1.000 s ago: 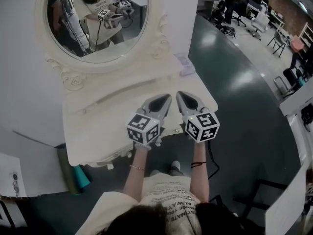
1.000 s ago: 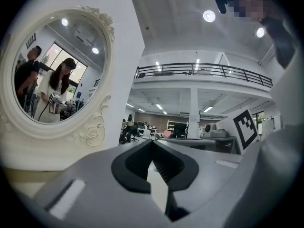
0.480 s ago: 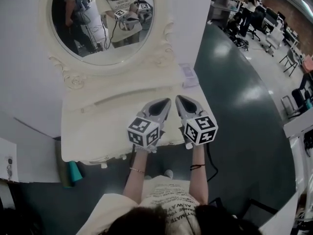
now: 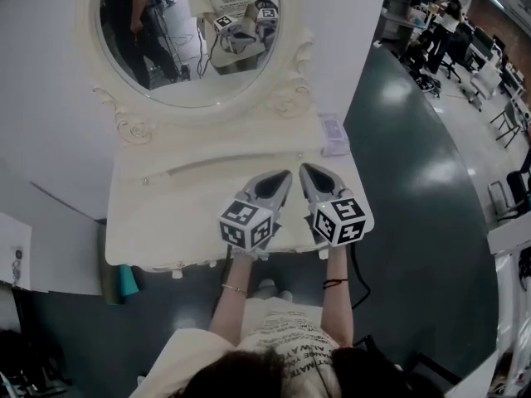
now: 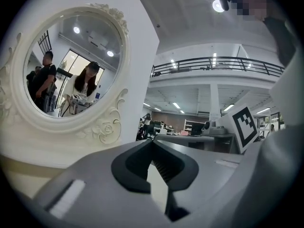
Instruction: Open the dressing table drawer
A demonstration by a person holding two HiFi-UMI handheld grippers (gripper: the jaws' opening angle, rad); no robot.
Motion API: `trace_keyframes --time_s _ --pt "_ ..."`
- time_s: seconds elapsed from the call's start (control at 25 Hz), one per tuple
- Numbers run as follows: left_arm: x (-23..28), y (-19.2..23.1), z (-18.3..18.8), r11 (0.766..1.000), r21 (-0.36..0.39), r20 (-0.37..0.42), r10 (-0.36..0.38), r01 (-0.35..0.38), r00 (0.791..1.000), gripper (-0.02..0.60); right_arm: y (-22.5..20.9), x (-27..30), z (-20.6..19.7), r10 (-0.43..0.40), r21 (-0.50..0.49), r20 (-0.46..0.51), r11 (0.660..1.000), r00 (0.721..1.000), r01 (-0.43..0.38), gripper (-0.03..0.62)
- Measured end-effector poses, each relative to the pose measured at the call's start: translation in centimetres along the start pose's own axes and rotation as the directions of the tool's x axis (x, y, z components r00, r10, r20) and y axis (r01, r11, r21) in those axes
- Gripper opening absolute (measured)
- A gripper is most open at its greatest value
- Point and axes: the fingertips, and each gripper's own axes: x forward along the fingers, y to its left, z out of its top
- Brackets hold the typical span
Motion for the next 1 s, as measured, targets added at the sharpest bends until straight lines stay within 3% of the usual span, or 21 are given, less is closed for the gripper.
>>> trace_keyframes --time_s 0.48,1.0 --pt "2.9 5.8 -2.4 0.999 -0.050 -0.072 -0.013 0.009 0.997 -0.002 -2.1 5.9 -3.3 -0.028 0.002 -0.099 1.000 0.995 0.029 0.002" --pt "5.2 7.6 -5.7 0.995 -0.092 -0.157 -0.045 0.031 0.987 -0.002 -4.9 8.1 -6.5 -0.061 0.052 -0.186 0.996 0.981 0.072 0.002"
